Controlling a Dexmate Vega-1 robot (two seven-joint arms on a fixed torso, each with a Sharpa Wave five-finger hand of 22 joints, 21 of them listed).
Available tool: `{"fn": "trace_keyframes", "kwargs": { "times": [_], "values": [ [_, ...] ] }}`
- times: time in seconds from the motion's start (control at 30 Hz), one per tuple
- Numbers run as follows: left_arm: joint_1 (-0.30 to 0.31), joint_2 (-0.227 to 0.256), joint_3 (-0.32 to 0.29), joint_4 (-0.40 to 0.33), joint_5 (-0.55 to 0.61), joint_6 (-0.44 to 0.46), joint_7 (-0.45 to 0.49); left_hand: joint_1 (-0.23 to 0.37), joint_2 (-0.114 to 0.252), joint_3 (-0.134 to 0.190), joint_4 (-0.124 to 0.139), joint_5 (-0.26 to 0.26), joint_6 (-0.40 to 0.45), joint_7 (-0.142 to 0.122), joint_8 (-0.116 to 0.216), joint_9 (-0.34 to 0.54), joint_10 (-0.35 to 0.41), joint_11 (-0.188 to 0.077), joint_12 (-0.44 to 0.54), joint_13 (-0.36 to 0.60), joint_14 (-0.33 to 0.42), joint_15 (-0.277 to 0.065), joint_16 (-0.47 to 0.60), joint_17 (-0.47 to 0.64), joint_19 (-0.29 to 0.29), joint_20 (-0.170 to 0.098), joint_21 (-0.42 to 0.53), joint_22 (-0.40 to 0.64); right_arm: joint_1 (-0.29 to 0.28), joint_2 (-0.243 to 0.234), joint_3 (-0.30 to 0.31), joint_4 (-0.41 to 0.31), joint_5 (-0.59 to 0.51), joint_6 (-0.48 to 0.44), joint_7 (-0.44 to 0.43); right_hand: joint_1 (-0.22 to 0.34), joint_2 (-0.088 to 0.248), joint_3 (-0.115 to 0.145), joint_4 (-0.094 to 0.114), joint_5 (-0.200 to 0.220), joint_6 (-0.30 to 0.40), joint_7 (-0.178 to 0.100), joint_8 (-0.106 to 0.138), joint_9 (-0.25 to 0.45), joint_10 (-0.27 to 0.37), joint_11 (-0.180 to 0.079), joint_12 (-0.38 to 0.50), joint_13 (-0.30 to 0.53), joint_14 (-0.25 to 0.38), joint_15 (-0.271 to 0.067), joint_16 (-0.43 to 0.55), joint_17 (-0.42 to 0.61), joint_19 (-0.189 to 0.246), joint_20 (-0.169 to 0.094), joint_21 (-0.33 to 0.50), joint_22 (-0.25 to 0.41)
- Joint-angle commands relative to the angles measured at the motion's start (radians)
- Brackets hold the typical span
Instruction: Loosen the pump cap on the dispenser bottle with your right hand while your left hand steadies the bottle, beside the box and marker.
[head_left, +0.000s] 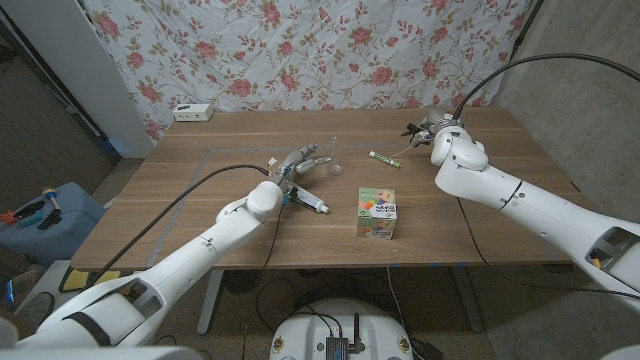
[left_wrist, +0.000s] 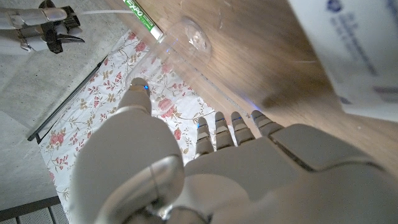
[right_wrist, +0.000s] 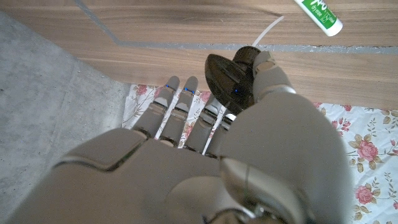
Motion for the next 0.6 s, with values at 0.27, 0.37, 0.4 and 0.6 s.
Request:
{"fn": "trace_keyframes", "kwargs": {
  "times": [0.27, 0.37, 0.4, 0.6],
  "values": [
    [0.016, 0.015, -0.031, -0.04, 0.001, -0.03, 0.015, -0.012, 0.006, -0.006, 0.004, 0.006, 0.0, 0.01, 0.005, 0.0, 0.002, -0.001, 0.01, 0.003, 0.003, 0.004, 0.004, 0.001, -0.002, -0.004, 0.004, 0.005, -0.064, 0.048, 0.056, 0.06, 0.177, 0.004, -0.207, -0.021, -0.014, -0.012, 0.007, 0.001, -0.036, 0.003, -0.02, 0.0, -0.036, 0.002, -0.01, 0.006, -0.001, -0.152, -0.004, 0.006, 0.005, 0.0, 0.002, 0.003],
    [0.019, 0.015, -0.035, -0.041, -0.001, -0.031, 0.018, -0.014, 0.007, -0.007, 0.005, 0.006, 0.001, 0.01, 0.006, 0.0, 0.002, -0.002, 0.011, 0.003, 0.003, 0.004, 0.005, 0.001, -0.002, -0.004, 0.004, 0.005, -0.068, 0.044, 0.059, 0.065, 0.2, 0.013, -0.218, -0.03, -0.018, -0.012, 0.01, 0.001, -0.042, 0.002, -0.024, 0.0, -0.048, 0.002, -0.012, 0.009, -0.003, -0.151, -0.006, 0.004, 0.005, 0.0, 0.001, 0.003],
    [0.019, 0.015, -0.036, -0.041, -0.002, -0.033, 0.018, -0.015, 0.007, -0.007, 0.005, 0.006, 0.001, 0.01, 0.006, 0.0, 0.002, -0.001, 0.011, 0.003, 0.003, 0.003, 0.005, 0.001, -0.002, -0.004, 0.004, 0.005, -0.07, 0.049, 0.062, 0.068, 0.209, 0.01, -0.224, -0.033, -0.02, -0.013, 0.01, 0.001, -0.051, 0.005, -0.028, 0.0, -0.054, 0.003, -0.014, 0.01, -0.003, -0.152, -0.007, 0.004, 0.005, 0.001, 0.001, 0.003],
    [0.026, 0.013, -0.045, -0.04, -0.006, -0.043, 0.031, -0.019, 0.01, -0.009, 0.007, 0.007, 0.003, 0.01, 0.007, 0.0, 0.003, -0.001, 0.012, 0.003, 0.006, 0.002, 0.007, 0.001, -0.001, -0.005, 0.006, 0.005, -0.081, 0.048, 0.071, 0.078, 0.255, 0.022, -0.247, -0.05, -0.03, -0.01, 0.013, 0.004, -0.082, 0.006, -0.04, 0.001, -0.09, 0.008, -0.018, 0.015, -0.012, -0.152, -0.013, 0.001, 0.002, 0.005, 0.0, 0.003]
  ]
}}
